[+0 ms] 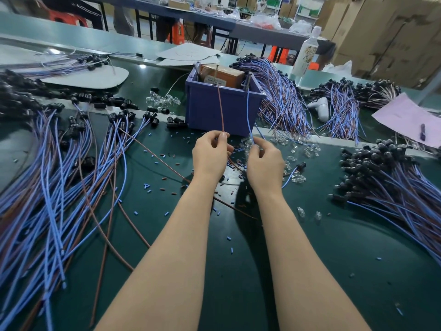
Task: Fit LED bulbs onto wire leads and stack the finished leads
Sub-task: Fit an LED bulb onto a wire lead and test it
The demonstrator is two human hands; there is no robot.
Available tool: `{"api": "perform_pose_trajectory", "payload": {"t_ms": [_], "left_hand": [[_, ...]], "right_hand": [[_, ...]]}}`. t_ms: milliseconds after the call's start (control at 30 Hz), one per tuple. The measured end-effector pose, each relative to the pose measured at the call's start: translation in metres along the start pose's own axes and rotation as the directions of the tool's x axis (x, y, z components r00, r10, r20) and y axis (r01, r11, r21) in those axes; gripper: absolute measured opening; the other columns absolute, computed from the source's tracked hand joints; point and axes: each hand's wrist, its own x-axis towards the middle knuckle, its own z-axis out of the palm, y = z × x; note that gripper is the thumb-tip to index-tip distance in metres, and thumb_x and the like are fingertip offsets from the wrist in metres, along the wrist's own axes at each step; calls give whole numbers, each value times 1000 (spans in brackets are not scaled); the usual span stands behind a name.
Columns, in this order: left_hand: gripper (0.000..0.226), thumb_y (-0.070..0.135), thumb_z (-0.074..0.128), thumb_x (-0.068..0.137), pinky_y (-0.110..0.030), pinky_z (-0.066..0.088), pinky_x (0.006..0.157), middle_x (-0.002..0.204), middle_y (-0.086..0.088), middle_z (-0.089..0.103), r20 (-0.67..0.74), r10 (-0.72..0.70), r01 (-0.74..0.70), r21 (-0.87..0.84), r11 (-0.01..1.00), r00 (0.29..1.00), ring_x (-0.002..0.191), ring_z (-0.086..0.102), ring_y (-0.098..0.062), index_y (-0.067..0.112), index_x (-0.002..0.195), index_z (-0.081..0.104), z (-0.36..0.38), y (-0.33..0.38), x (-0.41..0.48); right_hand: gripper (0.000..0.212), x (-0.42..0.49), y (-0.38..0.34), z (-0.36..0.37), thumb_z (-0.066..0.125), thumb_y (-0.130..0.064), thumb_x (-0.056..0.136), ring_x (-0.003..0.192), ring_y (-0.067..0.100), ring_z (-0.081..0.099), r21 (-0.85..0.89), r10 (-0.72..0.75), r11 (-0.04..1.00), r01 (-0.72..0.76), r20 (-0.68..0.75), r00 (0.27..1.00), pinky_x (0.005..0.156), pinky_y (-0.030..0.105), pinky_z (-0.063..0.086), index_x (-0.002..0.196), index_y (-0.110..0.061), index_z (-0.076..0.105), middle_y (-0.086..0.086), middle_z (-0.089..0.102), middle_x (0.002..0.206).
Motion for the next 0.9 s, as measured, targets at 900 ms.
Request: {"api": "perform_pose_trajectory", "payload": {"t_ms": [900], "left_hand": [[19, 26, 52, 96, -37, 50, 88, 89, 1, 66, 39, 21, -23, 34, 999, 999, 89, 61, -18, 14, 101, 66, -4, 20, -4]], "right_hand": [[20, -9, -8, -2, 52, -14, 91, 78, 11, 55, -26, -226, 972, 234, 174, 958, 68, 18, 38, 103, -16, 69, -5, 64, 82]]}}
